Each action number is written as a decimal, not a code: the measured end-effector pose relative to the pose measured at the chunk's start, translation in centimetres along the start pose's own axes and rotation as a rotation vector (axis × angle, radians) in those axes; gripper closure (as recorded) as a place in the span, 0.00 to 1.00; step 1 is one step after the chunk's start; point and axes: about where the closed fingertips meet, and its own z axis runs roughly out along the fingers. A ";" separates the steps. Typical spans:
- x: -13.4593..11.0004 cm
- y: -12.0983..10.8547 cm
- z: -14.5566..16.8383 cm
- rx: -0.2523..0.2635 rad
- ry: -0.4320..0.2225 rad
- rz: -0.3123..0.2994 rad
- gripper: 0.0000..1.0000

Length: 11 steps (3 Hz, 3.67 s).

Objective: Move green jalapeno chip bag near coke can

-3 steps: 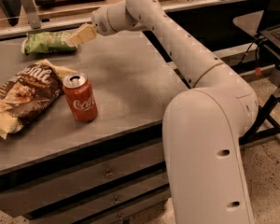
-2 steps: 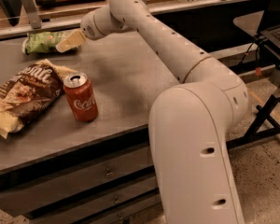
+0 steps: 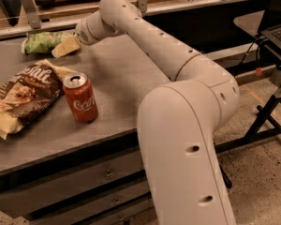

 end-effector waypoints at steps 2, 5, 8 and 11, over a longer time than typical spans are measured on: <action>0.8 0.0 0.3 0.012 -0.001 0.001 0.46; 3.2 -1.6 -13.7 0.274 0.052 0.089 1.00; 1.3 -2.4 -12.8 0.180 -0.020 0.016 0.39; -0.6 -2.0 -2.1 0.019 -0.077 -0.068 0.00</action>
Offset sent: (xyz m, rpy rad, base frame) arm -0.0006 -0.0105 -0.0035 0.0024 -0.0211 -0.0224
